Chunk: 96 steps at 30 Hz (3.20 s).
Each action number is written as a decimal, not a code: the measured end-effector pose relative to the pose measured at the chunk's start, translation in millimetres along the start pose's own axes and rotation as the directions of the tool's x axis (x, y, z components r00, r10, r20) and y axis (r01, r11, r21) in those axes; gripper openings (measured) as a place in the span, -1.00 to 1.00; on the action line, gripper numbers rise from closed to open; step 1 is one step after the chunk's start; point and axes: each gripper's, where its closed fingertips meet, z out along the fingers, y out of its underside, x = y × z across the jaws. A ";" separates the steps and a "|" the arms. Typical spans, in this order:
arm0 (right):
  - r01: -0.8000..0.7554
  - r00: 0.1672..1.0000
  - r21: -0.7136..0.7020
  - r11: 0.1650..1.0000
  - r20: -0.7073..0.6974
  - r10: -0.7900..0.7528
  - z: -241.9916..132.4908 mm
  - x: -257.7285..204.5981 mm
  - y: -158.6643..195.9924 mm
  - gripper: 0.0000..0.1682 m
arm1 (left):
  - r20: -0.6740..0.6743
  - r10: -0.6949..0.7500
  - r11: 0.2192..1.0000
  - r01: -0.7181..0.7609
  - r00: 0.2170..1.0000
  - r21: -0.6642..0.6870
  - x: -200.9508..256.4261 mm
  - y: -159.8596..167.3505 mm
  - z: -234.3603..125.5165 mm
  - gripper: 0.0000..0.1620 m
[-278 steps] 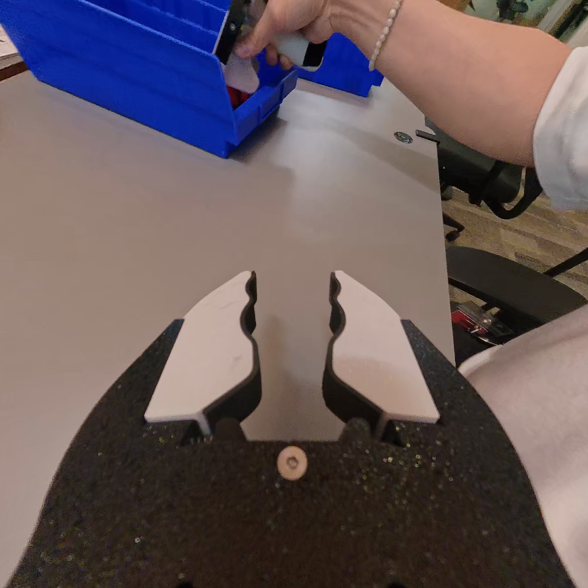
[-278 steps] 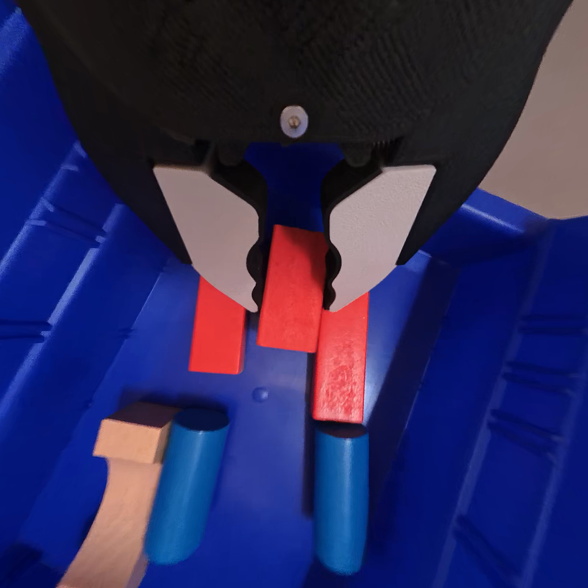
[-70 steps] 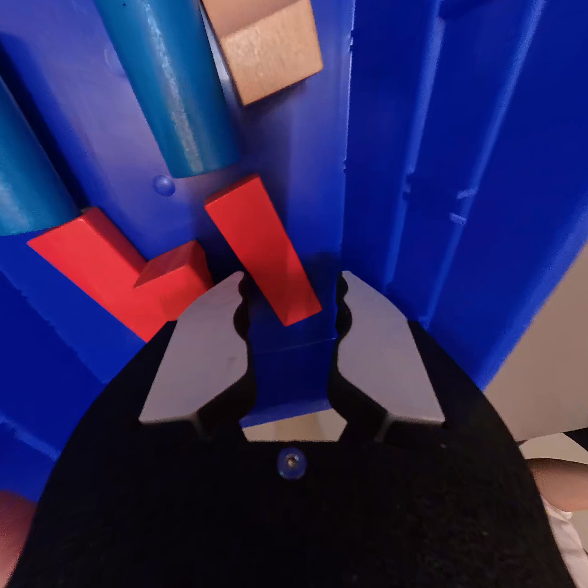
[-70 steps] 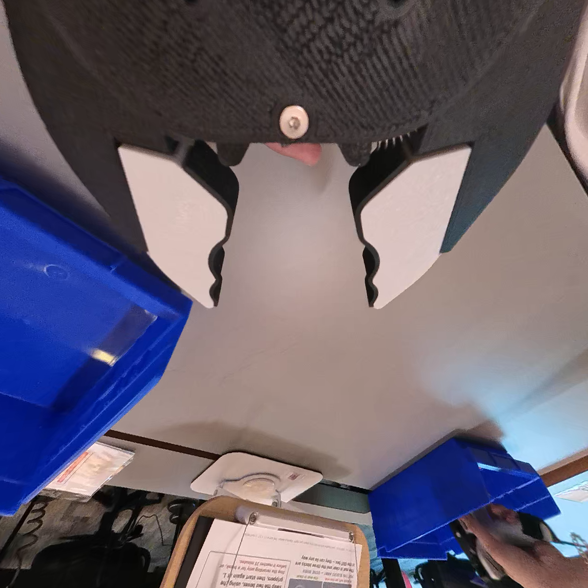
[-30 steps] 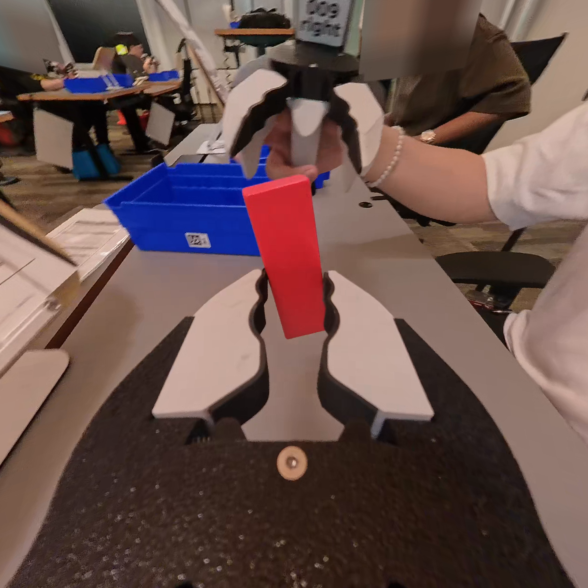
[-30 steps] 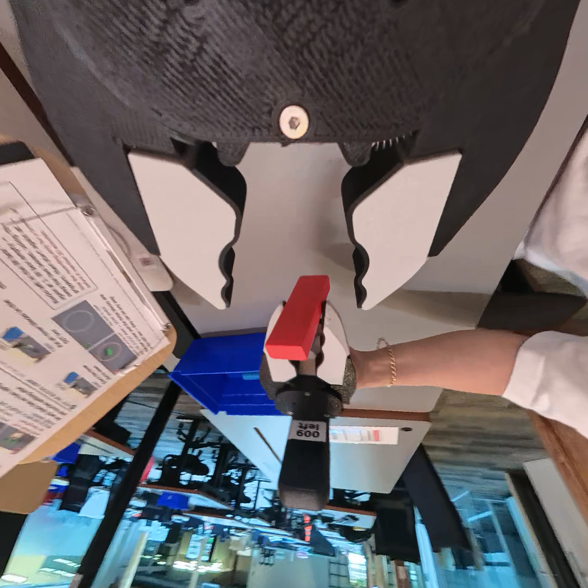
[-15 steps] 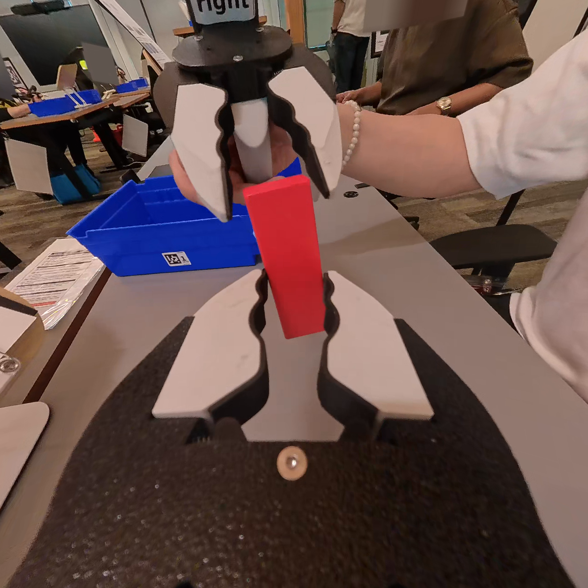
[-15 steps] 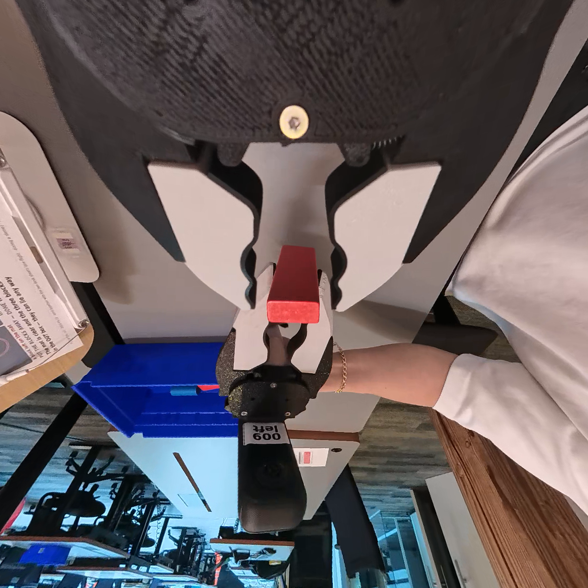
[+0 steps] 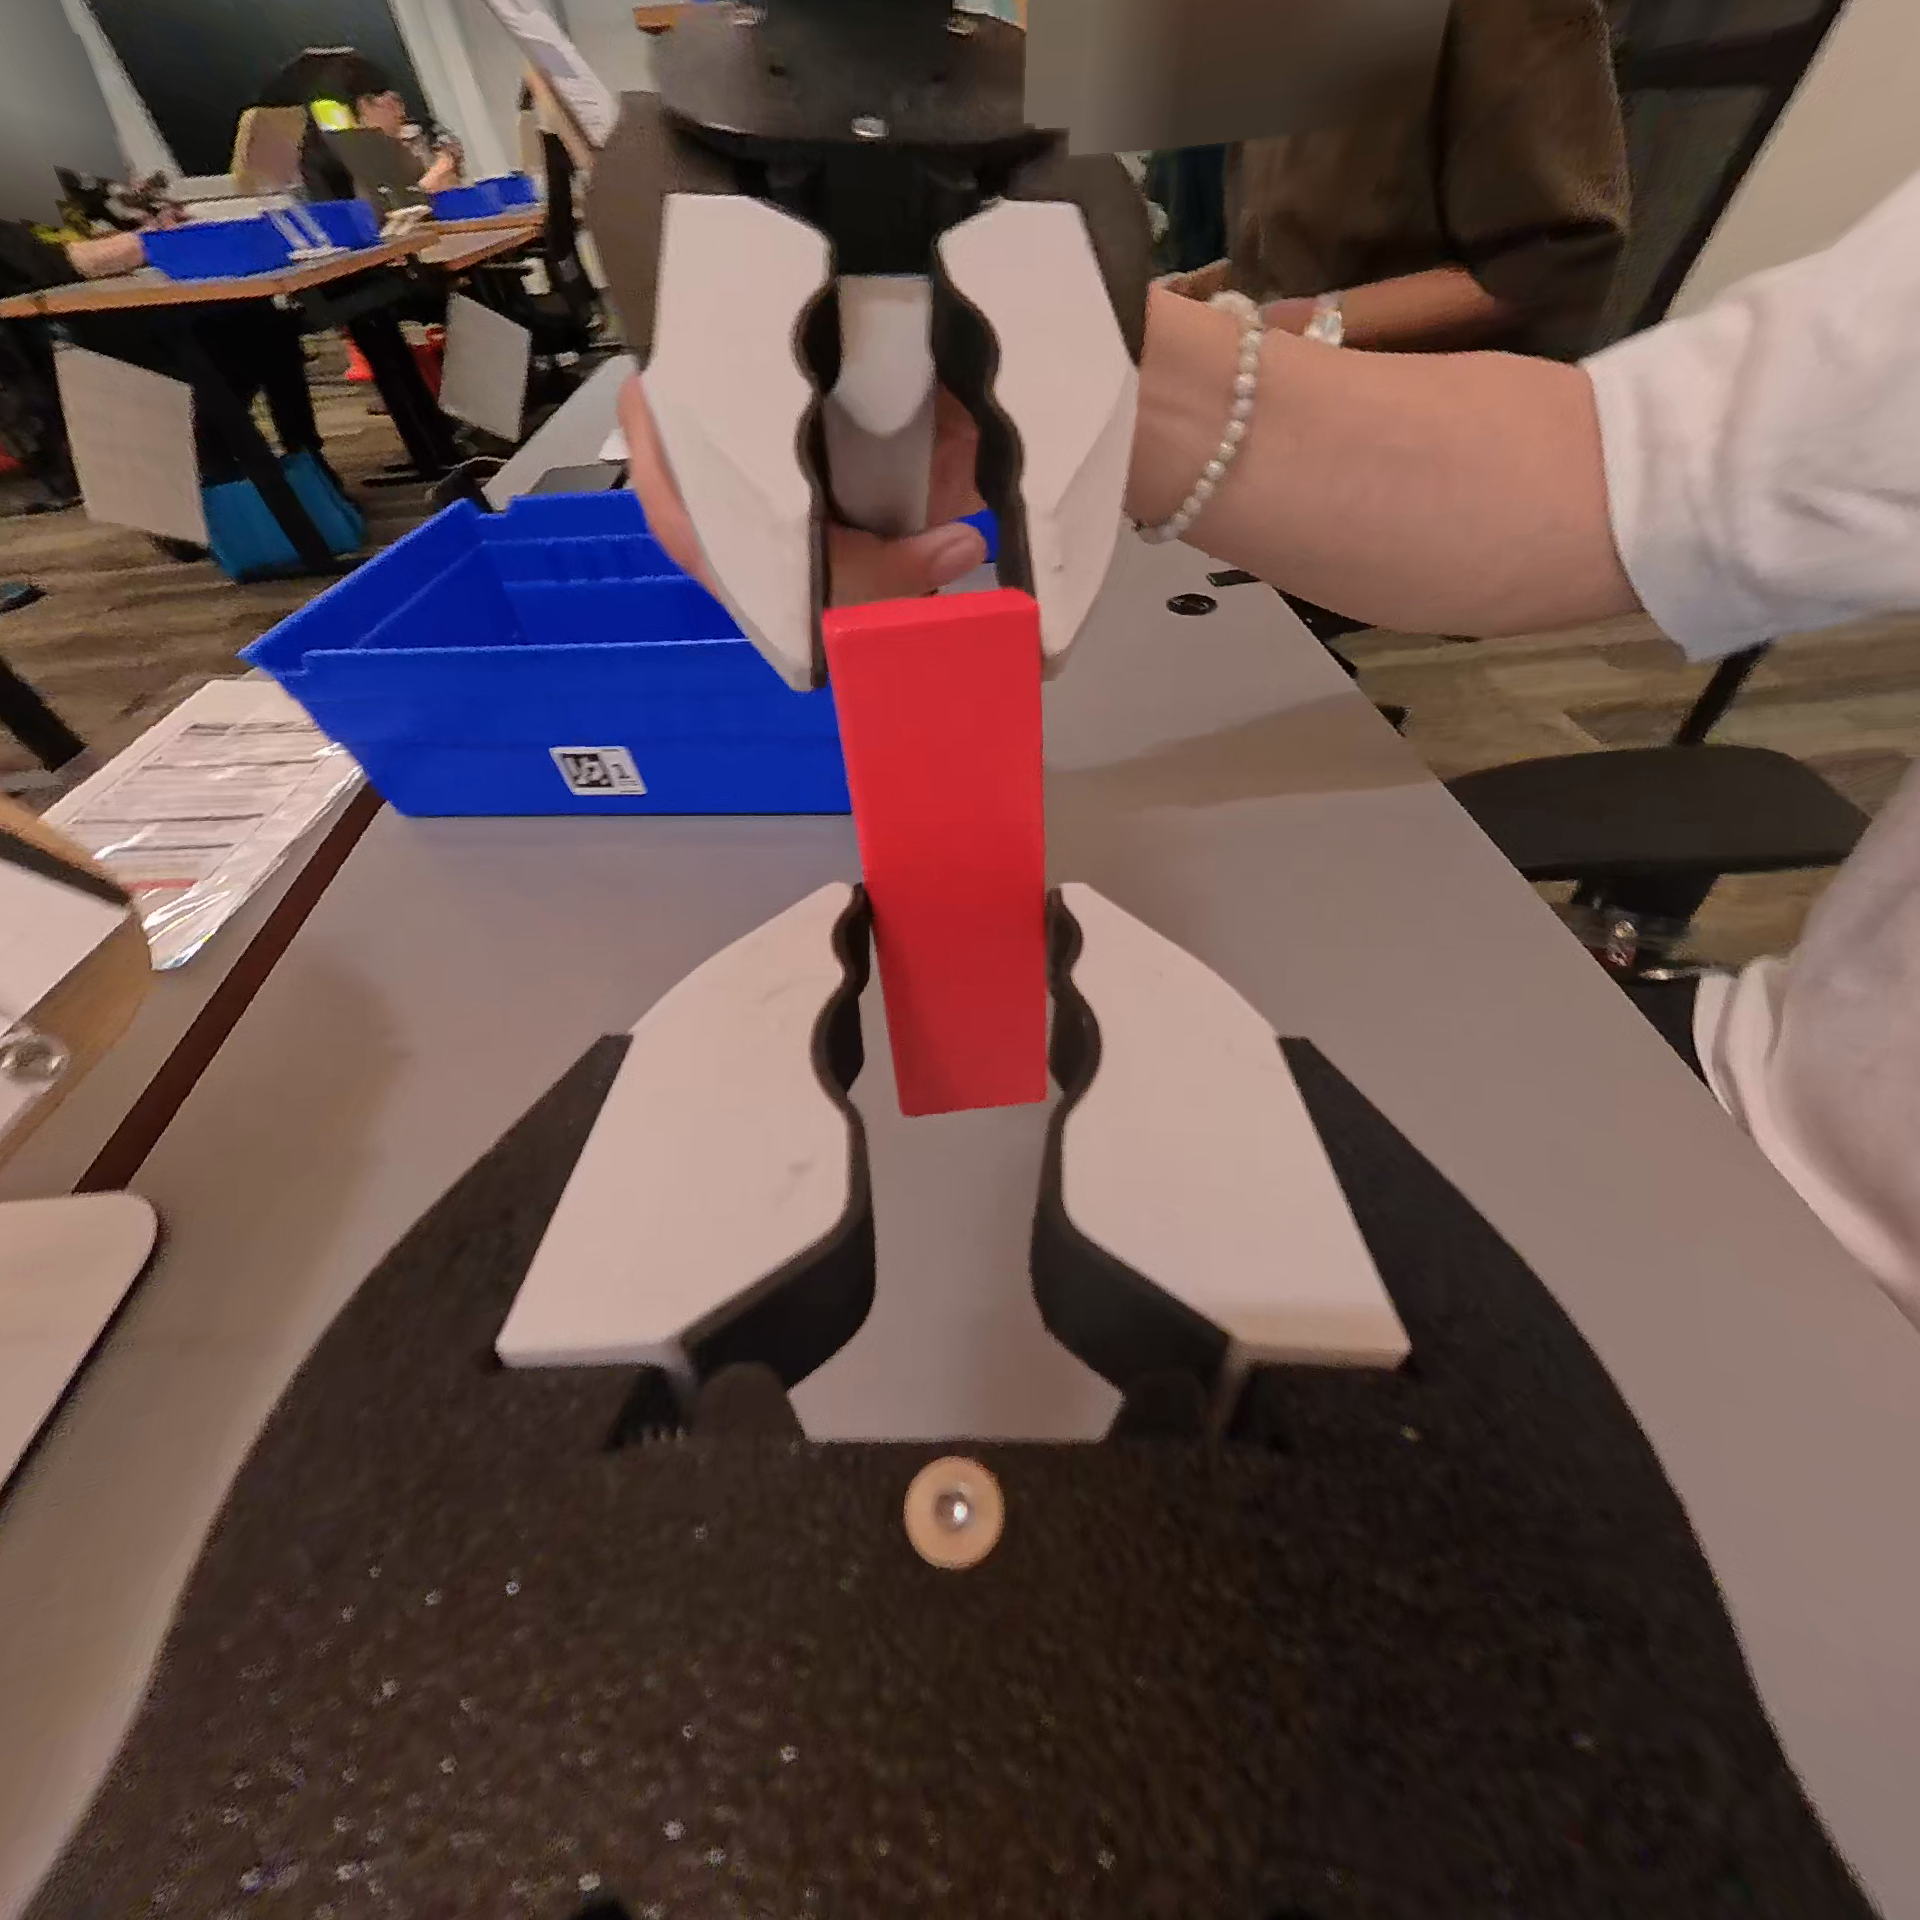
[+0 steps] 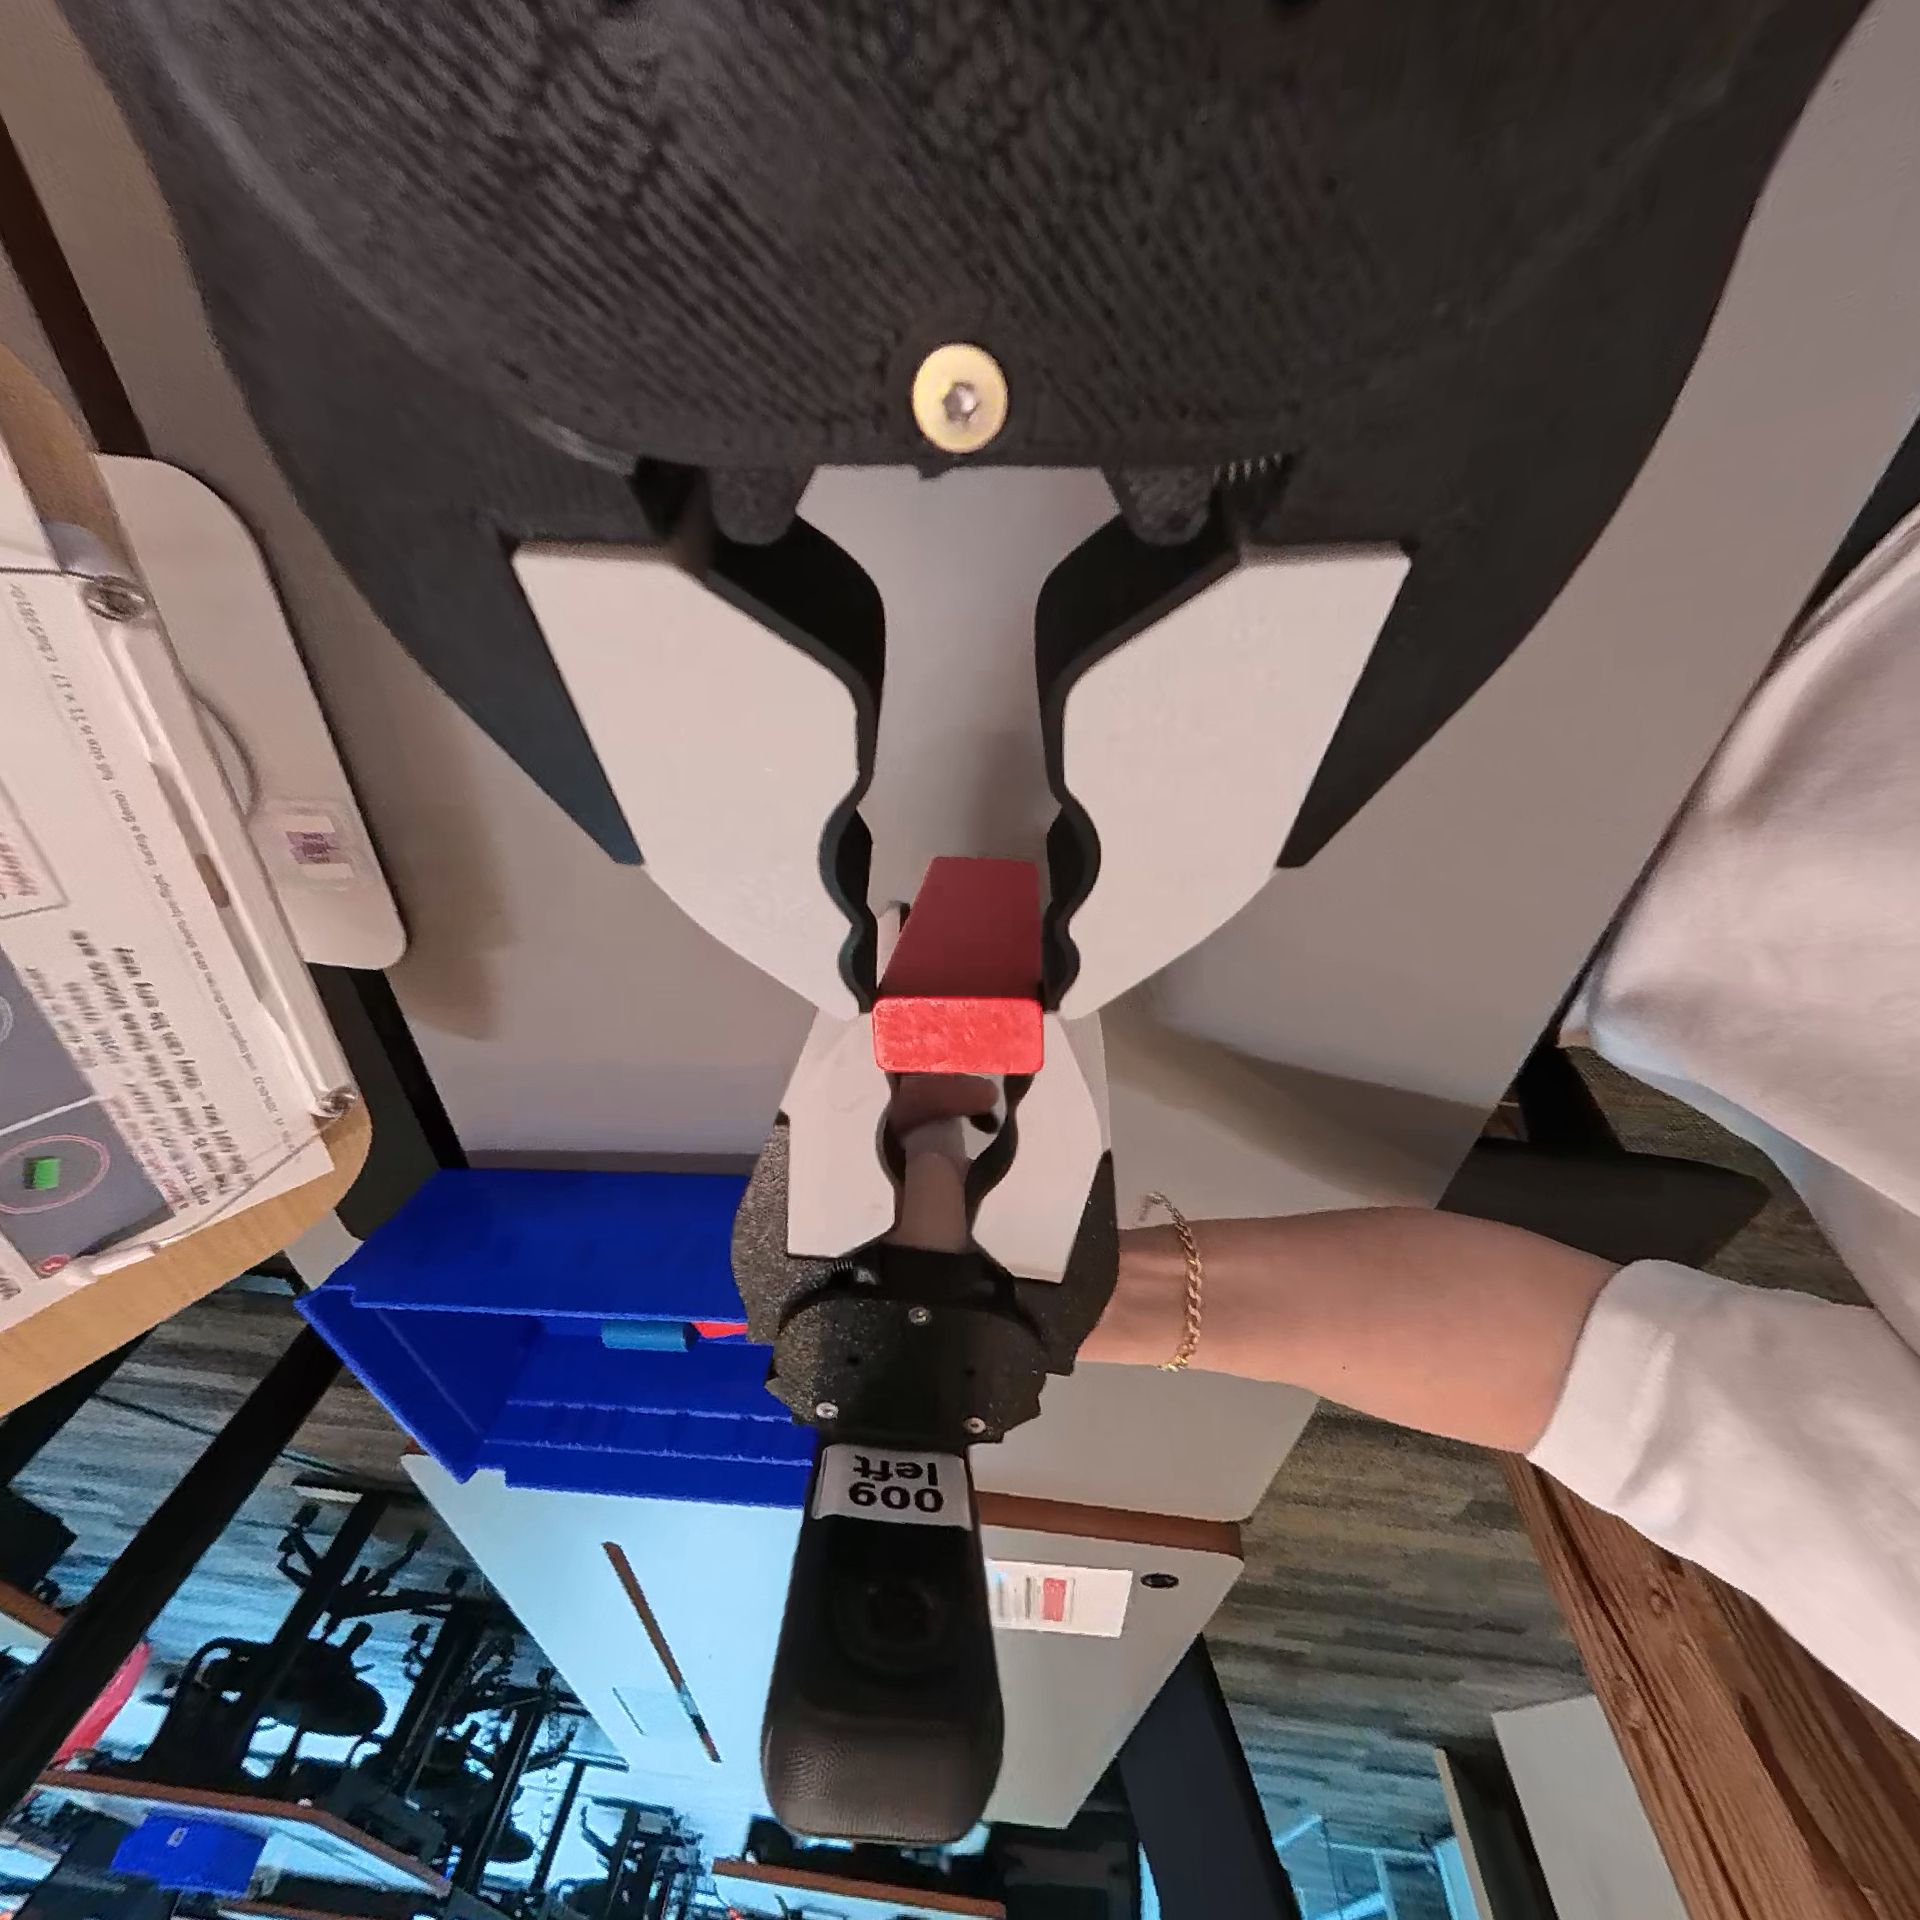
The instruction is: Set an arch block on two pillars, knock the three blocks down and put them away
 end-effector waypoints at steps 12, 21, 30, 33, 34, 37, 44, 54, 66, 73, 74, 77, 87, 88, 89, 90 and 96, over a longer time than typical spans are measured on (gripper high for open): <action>-0.066 0.990 -0.107 0.992 -0.132 0.052 -27.8 66.3 82.2 -0.64 | 0.272 -0.181 0.973 0.212 0.945 -0.090 -20.2 48.6 -27.3 0.06; -0.108 0.991 -0.152 0.982 -0.099 0.093 -19.2 76.8 121.5 -0.64 | 0.248 -0.246 0.958 0.275 0.937 -0.087 12.2 69.1 -31.3 0.04; -0.072 0.996 -0.215 0.974 -0.063 0.060 -11.3 77.9 131.7 -0.64 | 0.203 -0.256 0.955 0.280 0.945 -0.099 29.0 74.9 -20.0 0.02; -0.071 0.997 -0.213 0.975 -0.058 0.060 -9.5 76.6 134.3 -0.64 | 0.203 -0.262 0.953 0.286 0.943 -0.097 30.0 78.0 -18.5 0.01; -0.070 0.997 -0.218 0.973 -0.057 0.059 -8.8 76.4 136.1 -0.64 | 0.202 -0.268 0.952 0.292 0.942 -0.094 30.0 78.7 -18.4 0.01; -0.070 0.997 -0.240 0.968 -0.048 0.060 -7.2 75.1 141.0 -0.64 | 0.201 -0.280 0.950 0.301 0.939 -0.085 30.1 78.9 -18.7 -0.01; -0.066 0.997 -0.226 0.972 -0.039 0.059 -3.3 74.9 140.1 -0.64 | 0.204 -0.280 0.949 0.302 0.938 -0.086 29.3 78.5 -20.6 -0.02; -0.093 0.995 -0.220 0.971 -0.056 0.083 -6.7 77.2 141.6 -0.63 | 0.199 -0.289 0.947 0.310 0.936 -0.083 28.9 78.4 -19.8 -0.02; -0.095 0.995 -0.216 0.972 -0.052 0.086 -6.2 75.3 138.8 -0.61 | 0.192 -0.289 0.948 0.309 0.938 -0.081 30.6 76.8 -20.0 -0.02; -0.122 0.991 -0.189 0.974 -0.079 0.109 -11.6 77.9 134.3 -0.39 | 0.183 -0.323 0.943 0.333 0.929 -0.026 32.6 65.4 -27.4 -0.01; -0.123 0.990 -0.185 0.975 -0.096 0.107 -14.6 78.8 132.9 -0.34 | 0.186 -0.328 0.942 0.335 0.926 -0.008 32.5 60.1 -31.2 0.00; -0.123 0.981 -0.161 0.979 -0.169 0.095 -26.4 79.3 123.5 -0.24 | 0.259 -0.356 0.933 0.357 0.898 0.044 21.8 40.4 -57.3 -0.01; -0.106 0.855 -0.146 0.984 -0.519 0.015 -66.2 44.8 88.1 0.06 | 0.877 -0.446 0.536 0.838 0.180 0.101 -55.8 68.4 -306.1 -0.11; -0.104 0.841 -0.145 0.984 -0.541 0.009 -68.0 39.3 84.6 0.05 | 0.890 -0.434 0.470 0.878 0.137 0.094 -59.2 78.9 -323.9 -0.12; -0.107 0.825 -0.136 0.985 -0.565 0.012 -69.3 34.9 80.9 0.03 | 0.896 -0.434 0.397 0.912 0.093 0.098 -63.0 90.6 -338.1 -0.12; -0.112 0.815 -0.122 0.986 -0.580 0.020 -69.4 30.1 76.9 0.02 | 0.897 -0.440 0.312 0.943 0.039 0.112 -65.7 103.5 -349.0 -0.12; -0.107 0.814 -0.040 0.993 -0.577 0.064 -58.4 -1.6 57.5 -0.01 | 0.909 -0.384 -0.080 0.986 -0.164 0.144 -63.9 173.6 -374.6 -0.24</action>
